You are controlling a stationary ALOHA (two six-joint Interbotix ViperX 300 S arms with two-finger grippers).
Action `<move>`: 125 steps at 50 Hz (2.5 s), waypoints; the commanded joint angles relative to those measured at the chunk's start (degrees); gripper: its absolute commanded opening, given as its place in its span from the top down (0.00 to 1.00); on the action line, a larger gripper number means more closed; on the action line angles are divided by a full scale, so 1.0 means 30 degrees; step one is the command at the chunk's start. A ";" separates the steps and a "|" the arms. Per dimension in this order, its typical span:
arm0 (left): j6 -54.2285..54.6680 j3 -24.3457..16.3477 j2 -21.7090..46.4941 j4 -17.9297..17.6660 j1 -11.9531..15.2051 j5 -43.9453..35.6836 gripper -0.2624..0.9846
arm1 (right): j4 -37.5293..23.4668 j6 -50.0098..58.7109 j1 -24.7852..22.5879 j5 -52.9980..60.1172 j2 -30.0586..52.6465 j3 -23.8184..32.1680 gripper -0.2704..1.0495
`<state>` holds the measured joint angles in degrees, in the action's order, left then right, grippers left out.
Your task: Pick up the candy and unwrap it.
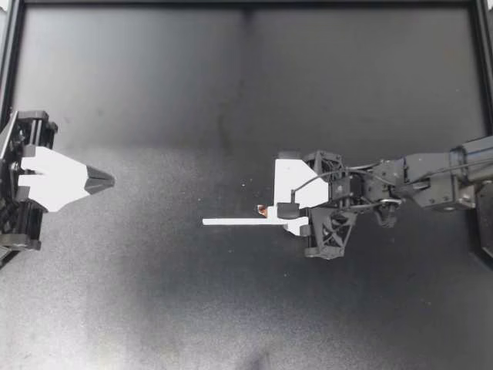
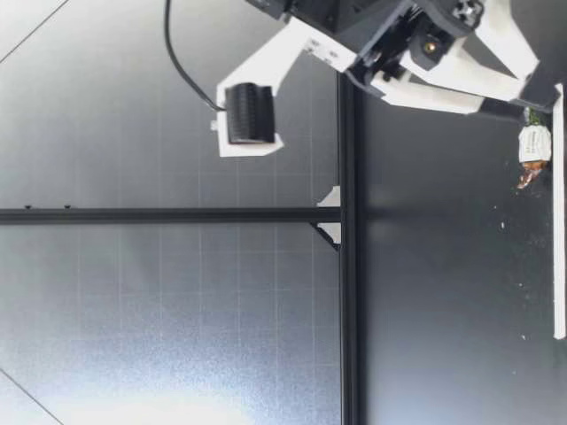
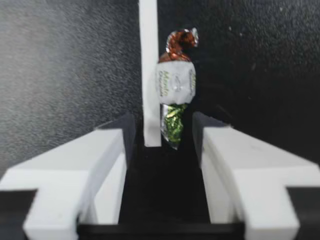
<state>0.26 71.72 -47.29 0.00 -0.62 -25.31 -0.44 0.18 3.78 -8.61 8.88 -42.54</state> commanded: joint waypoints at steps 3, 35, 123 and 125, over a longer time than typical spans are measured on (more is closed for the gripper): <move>0.0000 -0.0205 0.0059 0.0029 -0.0029 -0.0117 0.89 | -0.0029 0.0059 0.0293 -0.0059 -0.0088 0.0322 0.45; -0.0059 0.0000 0.0586 -0.0029 -0.0059 0.0205 0.87 | 0.0029 0.0088 0.0205 -0.0703 -0.1465 0.0615 0.91; -0.0205 -0.5186 1.1572 0.1963 -0.0088 -0.5859 0.89 | 0.0029 0.0088 -0.1348 0.2080 -0.5947 0.2197 0.91; -0.0176 -0.5156 1.1572 0.1963 -0.0088 -0.5918 0.91 | 0.0059 0.0088 -0.1377 0.2080 -0.5918 0.2168 0.91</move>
<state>-0.44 56.87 -11.78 5.80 -0.79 -41.84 -0.44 0.35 0.00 -2.90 -8.44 -36.83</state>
